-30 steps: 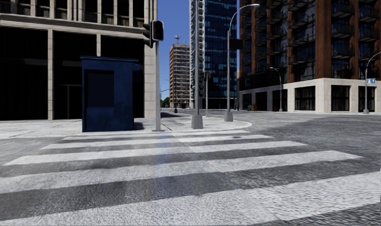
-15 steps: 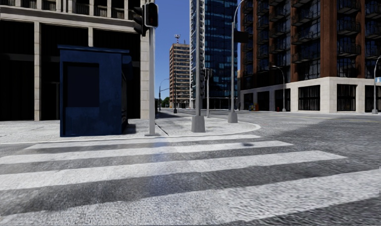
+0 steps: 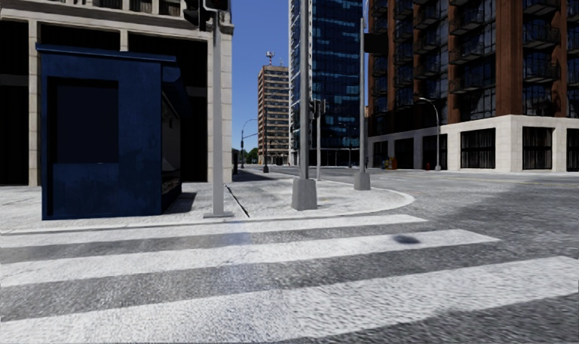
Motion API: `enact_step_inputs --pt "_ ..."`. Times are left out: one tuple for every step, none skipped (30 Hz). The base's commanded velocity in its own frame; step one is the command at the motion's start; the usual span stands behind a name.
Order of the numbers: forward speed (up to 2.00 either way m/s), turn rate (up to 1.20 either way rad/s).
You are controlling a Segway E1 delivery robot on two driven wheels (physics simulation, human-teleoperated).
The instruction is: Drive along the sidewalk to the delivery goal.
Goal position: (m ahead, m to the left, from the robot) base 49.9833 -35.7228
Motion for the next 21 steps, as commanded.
enact_step_inputs --pt "2.00 0.00" --pt "2.00 0.00" --pt "2.00 0.00" --pt "2.00 0.00" --pt "2.00 0.00" --pt "2.00 0.00" --pt "2.00 0.00" --pt "2.00 0.00" --pt "2.00 0.00" --pt "2.00 0.00" --pt "2.00 0.00" --pt "2.00 0.00" --pt "2.00 0.00" --pt "2.00 0.00" --pt "2.00 0.00" --pt "2.00 0.00" --pt "2.00 0.00" --pt "2.00 0.00" --pt "2.00 0.00" --pt "2.00 0.00" --pt "2.00 0.06"
